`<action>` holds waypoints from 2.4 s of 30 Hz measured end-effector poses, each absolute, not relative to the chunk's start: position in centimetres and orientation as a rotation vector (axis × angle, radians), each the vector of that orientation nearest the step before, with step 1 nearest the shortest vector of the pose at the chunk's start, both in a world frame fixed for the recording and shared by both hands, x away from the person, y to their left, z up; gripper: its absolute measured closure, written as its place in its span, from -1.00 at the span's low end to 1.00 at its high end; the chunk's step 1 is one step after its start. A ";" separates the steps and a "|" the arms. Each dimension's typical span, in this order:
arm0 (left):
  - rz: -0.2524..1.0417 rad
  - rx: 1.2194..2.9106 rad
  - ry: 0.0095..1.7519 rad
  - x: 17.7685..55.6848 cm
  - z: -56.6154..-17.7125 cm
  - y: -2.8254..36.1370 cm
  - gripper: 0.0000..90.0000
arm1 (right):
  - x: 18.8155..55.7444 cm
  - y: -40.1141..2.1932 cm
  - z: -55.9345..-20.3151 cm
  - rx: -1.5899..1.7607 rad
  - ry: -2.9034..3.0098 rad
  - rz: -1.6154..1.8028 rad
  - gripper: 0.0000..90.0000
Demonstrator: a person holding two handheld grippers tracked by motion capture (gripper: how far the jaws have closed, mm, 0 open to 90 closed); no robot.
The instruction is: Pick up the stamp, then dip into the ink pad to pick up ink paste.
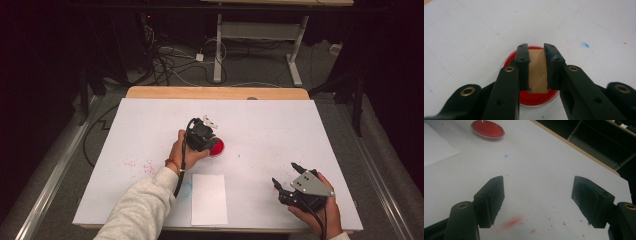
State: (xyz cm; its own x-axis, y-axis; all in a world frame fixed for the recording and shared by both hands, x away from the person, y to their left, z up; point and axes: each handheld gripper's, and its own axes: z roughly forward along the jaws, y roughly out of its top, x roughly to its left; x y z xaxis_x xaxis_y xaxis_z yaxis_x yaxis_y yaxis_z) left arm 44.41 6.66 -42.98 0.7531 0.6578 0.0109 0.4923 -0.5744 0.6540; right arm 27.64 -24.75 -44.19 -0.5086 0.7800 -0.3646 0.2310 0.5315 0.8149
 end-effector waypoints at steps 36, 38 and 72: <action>0.335 2.177 0.777 41.4 -39.4 12.4 0.64 | 28.1 -24.3 -44.2 0.821 2.019 0.931 -0.41; 0.343 2.175 0.770 41.0 -39.2 12.8 0.64 | 28.1 -24.4 -44.1 0.823 2.017 0.935 -0.41; 0.350 2.289 0.659 41.7 -39.6 9.9 0.64 | 28.3 -24.1 -44.4 0.819 2.038 0.935 -0.41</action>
